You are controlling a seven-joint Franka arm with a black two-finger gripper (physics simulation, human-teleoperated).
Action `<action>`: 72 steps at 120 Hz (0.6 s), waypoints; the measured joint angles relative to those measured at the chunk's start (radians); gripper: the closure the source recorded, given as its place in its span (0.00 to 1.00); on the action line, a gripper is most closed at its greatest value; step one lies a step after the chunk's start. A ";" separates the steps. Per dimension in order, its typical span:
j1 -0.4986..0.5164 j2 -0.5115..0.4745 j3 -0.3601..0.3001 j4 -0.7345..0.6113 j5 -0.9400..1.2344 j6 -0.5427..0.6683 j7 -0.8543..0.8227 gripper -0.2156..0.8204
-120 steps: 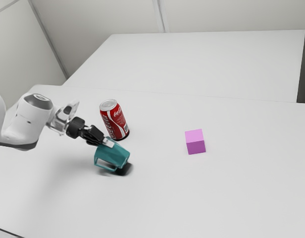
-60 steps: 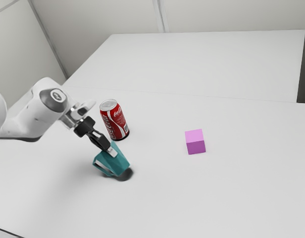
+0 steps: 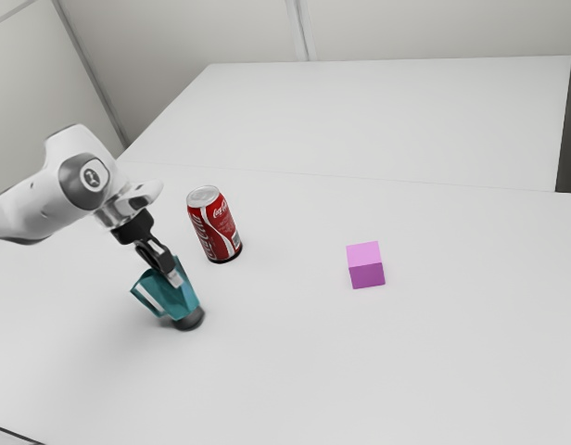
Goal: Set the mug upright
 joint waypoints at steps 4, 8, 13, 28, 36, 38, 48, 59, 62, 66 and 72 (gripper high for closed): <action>-0.003 -0.001 0.001 0.001 0.019 0.001 -0.012 0.97; -0.005 -0.005 0.003 0.002 0.041 0.002 -0.024 0.97; -0.006 -0.009 0.005 0.004 0.069 0.002 -0.040 0.97; -0.035 -0.012 0.014 0.016 0.142 0.010 -0.083 0.97; -0.053 -0.009 0.021 0.017 0.168 0.027 -0.102 0.97; -0.055 -0.008 0.022 0.016 0.173 0.033 -0.107 0.97; -0.056 -0.005 0.024 0.014 0.196 0.063 -0.126 0.97; -0.061 0.000 0.023 0.014 0.212 0.108 -0.142 0.97; -0.062 0.000 0.021 0.014 0.213 0.121 -0.144 0.97; -0.064 0.001 0.021 0.013 0.212 0.137 -0.148 0.97; -0.066 0.003 0.019 0.011 0.208 0.161 -0.152 0.97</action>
